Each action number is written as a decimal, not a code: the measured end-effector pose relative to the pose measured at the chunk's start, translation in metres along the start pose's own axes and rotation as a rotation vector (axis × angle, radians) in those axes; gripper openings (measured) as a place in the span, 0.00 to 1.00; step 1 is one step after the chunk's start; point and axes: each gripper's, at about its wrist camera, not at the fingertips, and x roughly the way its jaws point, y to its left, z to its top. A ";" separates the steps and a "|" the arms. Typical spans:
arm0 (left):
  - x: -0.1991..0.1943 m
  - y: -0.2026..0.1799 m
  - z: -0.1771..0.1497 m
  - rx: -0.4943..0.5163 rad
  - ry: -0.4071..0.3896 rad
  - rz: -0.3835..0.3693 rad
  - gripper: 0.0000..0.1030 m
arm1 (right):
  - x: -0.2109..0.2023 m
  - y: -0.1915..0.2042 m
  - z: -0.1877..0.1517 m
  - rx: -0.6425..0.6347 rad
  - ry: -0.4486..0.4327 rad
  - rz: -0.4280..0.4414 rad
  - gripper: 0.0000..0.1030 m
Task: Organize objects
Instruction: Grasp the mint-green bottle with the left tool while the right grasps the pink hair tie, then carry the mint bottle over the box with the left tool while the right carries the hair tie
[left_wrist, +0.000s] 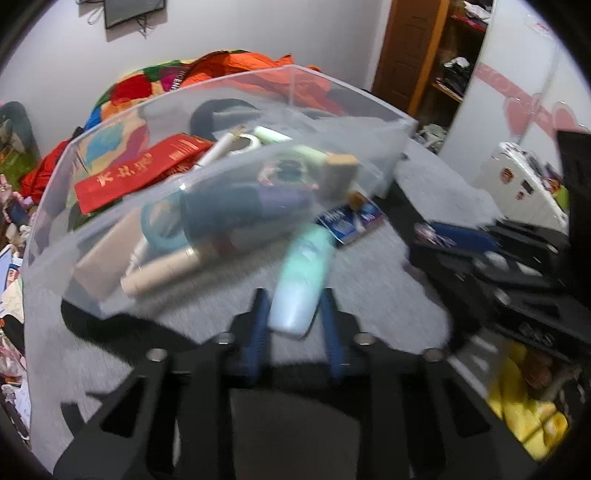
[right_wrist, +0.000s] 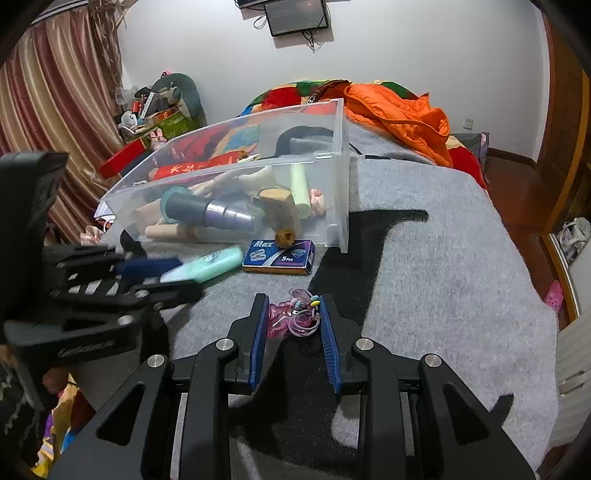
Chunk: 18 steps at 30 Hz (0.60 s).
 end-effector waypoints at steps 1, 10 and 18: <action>-0.003 -0.003 -0.002 0.010 0.002 -0.013 0.23 | 0.000 0.000 0.000 0.000 -0.002 0.001 0.24; 0.006 -0.008 0.007 0.015 0.020 -0.001 0.27 | -0.006 0.004 0.002 -0.006 -0.011 -0.002 0.24; 0.010 -0.013 0.008 0.017 -0.030 0.049 0.24 | -0.021 0.010 0.014 -0.028 -0.061 -0.007 0.24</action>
